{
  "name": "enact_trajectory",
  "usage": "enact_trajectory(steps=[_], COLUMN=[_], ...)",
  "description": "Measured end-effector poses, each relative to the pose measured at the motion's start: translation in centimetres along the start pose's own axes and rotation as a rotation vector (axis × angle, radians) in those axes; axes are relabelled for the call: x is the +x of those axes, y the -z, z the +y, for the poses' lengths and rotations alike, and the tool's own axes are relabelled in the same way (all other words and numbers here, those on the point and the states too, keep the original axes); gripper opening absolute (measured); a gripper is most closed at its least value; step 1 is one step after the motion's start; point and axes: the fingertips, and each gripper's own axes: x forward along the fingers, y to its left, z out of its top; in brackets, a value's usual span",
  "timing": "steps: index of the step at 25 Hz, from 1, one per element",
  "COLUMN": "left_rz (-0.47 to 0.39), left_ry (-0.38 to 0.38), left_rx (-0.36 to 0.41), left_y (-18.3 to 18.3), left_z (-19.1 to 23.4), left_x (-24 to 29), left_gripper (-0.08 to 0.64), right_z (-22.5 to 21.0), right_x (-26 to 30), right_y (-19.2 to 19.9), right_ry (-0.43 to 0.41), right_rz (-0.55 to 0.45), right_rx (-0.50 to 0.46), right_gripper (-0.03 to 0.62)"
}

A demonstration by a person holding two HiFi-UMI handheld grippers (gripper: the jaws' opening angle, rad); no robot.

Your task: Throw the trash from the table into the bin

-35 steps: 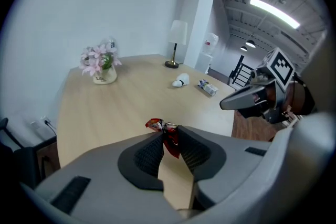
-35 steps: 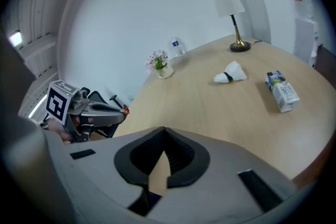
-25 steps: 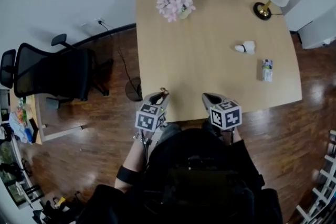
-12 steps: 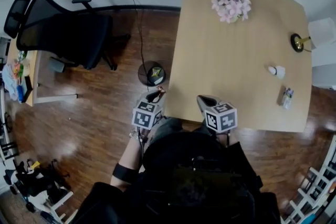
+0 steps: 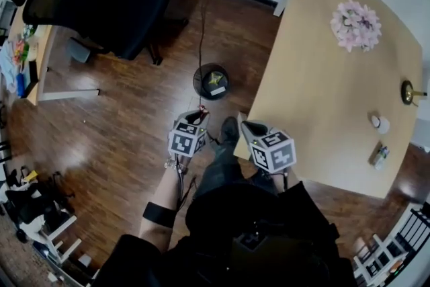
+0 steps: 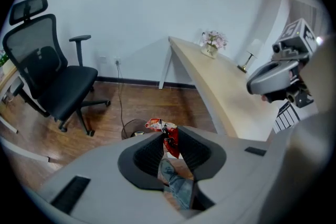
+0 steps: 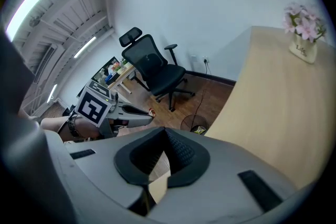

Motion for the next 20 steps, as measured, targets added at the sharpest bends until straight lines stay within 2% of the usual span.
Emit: enact_trajectory(steps=[4, 9, 13, 17, 20], left_rz=[0.021, 0.081, 0.149, 0.226, 0.254], left_ry=[-0.018, -0.017, -0.001, -0.003, -0.006], left_rx=[-0.033, -0.038, -0.032, -0.083, -0.101], left_y=[1.3, 3.6, 5.7, 7.9, 8.6], left_z=[3.7, 7.7, 10.2, 12.8, 14.1], left_x=[3.6, 10.2, 16.6, 22.1, 25.0], left_gripper=[0.091, 0.092, 0.092, 0.094, 0.098], right_z=[0.7, 0.5, 0.3, 0.1, 0.1], right_x=[4.2, 8.4, 10.4, 11.8, 12.5], right_y=[-1.4, -1.8, -2.6, -3.3, -3.1], right_ry=[-0.020, -0.053, -0.086, -0.100, -0.114], right_rz=[0.022, 0.051, 0.040, 0.020, 0.021], right_rx=[0.003, 0.019, 0.061, 0.089, 0.103], right_gripper=[0.008, 0.008, 0.008, 0.008, 0.008])
